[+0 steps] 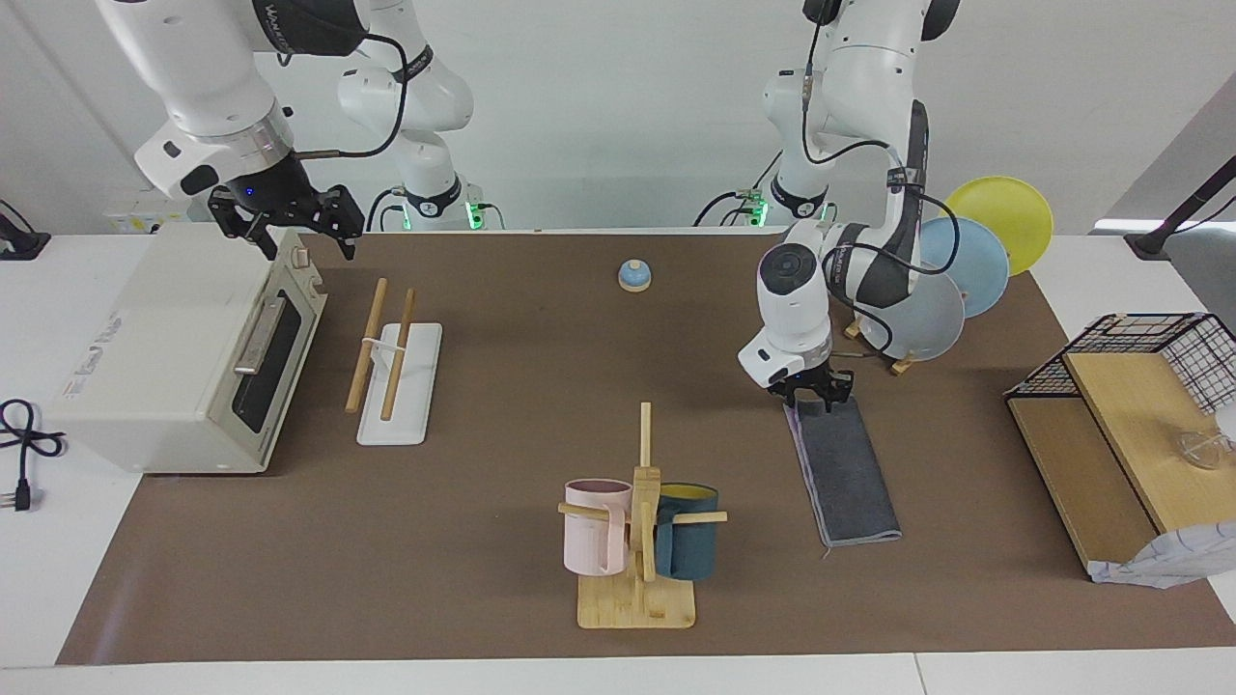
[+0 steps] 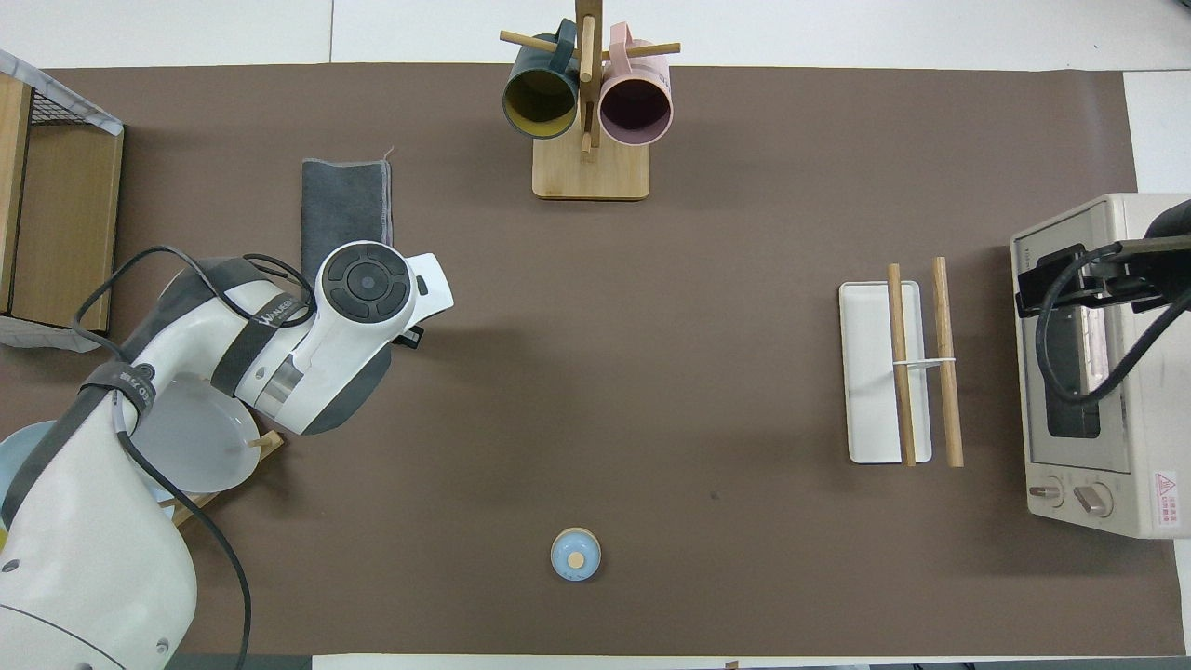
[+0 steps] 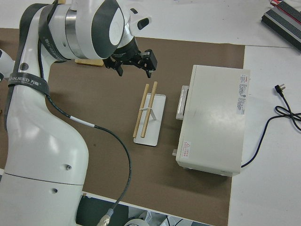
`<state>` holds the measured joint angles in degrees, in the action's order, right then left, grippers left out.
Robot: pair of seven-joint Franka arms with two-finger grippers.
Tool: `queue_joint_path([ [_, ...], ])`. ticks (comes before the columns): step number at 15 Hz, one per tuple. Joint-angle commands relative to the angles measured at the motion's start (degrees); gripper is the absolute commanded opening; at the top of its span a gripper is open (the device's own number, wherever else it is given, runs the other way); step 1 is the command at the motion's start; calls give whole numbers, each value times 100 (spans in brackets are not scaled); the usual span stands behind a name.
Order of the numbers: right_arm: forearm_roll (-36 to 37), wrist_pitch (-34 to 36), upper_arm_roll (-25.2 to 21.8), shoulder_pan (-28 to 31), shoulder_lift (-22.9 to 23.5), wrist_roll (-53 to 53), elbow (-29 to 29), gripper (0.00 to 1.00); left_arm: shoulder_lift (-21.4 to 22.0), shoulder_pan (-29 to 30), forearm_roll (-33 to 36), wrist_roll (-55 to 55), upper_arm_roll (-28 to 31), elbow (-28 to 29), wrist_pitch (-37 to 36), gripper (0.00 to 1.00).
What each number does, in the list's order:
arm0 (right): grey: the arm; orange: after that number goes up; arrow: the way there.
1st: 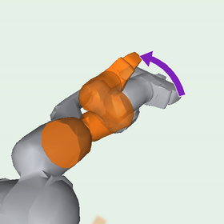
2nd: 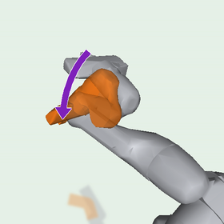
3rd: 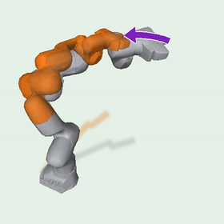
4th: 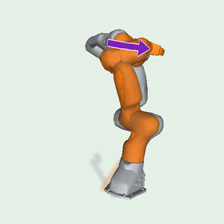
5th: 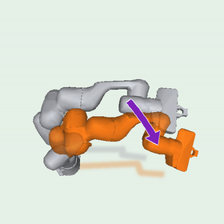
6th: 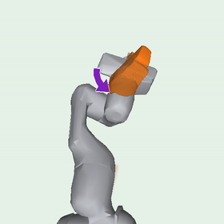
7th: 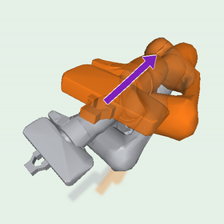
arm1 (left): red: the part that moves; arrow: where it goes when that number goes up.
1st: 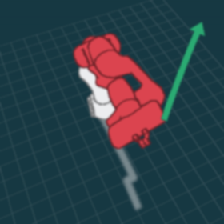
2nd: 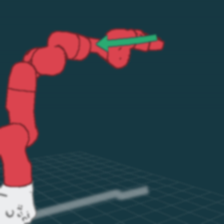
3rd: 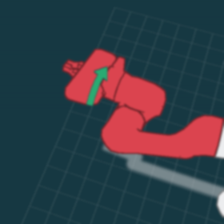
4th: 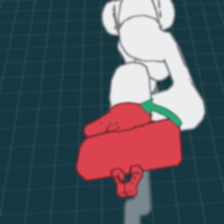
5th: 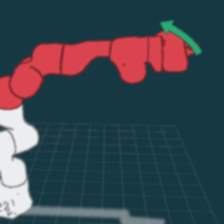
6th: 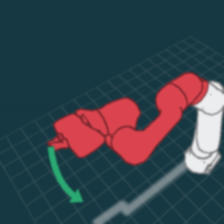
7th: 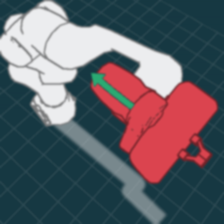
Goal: Fold towel and hang on rack
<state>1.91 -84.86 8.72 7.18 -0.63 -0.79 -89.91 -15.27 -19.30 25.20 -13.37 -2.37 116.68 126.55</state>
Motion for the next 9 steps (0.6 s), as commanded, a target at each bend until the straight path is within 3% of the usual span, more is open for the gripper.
queue_joint_path([
  [1, -85, 31, 25, 38, -95, 0, -106, 100, 322, 390, -250, 115, -27, 49, 1, 100],
  [5, -85, 57, 25, 47, -104, 0, -97, 100, 314, 1119, -1936, 1282, -10, -364, 88, 100],
  [9, -85, 40, 25, 38, -104, -17, -97, 100, 262, 1719, -3597, 2407, -10, -207, 607, 100],
])
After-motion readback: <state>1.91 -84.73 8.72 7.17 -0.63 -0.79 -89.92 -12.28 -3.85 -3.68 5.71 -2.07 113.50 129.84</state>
